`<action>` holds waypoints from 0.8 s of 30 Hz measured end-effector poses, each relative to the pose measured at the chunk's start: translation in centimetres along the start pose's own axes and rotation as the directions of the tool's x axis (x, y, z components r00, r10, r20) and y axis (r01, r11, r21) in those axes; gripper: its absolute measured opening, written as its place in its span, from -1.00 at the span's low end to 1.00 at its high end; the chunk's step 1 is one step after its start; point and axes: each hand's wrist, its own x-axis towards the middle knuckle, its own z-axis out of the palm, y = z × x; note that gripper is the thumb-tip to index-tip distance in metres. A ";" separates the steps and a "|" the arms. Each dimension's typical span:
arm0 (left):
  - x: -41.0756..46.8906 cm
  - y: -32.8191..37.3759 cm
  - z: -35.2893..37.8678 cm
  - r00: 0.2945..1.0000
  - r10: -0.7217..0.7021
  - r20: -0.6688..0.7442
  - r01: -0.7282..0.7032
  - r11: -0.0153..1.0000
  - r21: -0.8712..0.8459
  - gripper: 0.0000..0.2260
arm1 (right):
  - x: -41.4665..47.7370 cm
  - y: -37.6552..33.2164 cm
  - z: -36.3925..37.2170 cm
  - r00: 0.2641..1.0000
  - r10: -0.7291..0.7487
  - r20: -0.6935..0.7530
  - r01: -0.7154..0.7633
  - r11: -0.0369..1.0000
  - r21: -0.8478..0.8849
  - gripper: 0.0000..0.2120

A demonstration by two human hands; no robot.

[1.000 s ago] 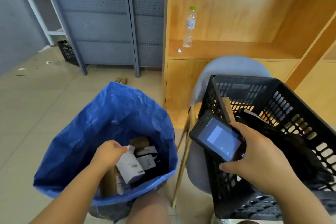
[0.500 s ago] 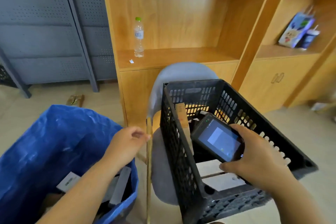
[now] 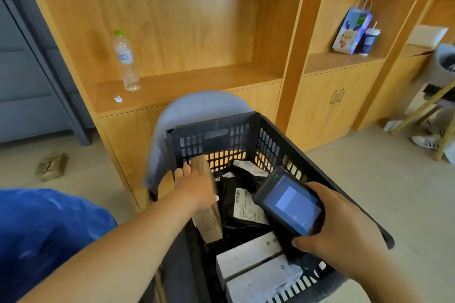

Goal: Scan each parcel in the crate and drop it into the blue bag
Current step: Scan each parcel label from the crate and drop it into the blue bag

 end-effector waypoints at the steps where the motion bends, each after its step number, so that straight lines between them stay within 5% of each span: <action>1: 0.5 0.3 0.1 0.997 -0.011 0.073 0.004 0.996 0.088 -0.40 | 0.3 0.4 0.1 1.000 0.005 0.009 -0.005 1.000 0.001 -0.10; 4: 1.6 1.5 -0.1 0.967 -0.061 0.248 -0.013 0.958 0.287 -0.59 | 1.0 1.5 0.4 0.999 0.012 0.042 -0.013 1.000 0.015 -0.08; 7: 2.0 2.5 0.1 0.968 -0.056 0.245 0.002 0.977 0.215 -0.60 | 1.5 2.2 0.7 0.998 0.015 0.059 -0.017 0.999 0.028 -0.07; 11: 1.8 3.1 0.2 0.993 -0.043 0.111 0.072 0.961 -0.268 -0.28 | 1.9 2.7 0.8 0.998 0.043 0.043 -0.043 0.999 -0.001 -0.06; 13: 1.4 3.2 -0.2 0.999 -0.053 0.008 0.052 0.914 -0.402 -0.35 | 1.9 2.9 0.9 0.998 0.050 0.033 -0.050 0.999 0.013 -0.07; 19: -1.6 1.1 -2.7 0.951 -0.123 -0.285 -0.071 0.808 -0.585 -0.55 | 0.4 3.1 0.8 0.998 0.059 -0.037 -0.057 0.997 0.050 -0.11; 24: -6.5 -2.0 -5.1 0.843 -0.131 -0.522 -0.294 0.700 -0.650 -0.45 | -1.5 2.6 0.4 0.985 0.072 -0.158 -0.045 0.985 0.167 -0.06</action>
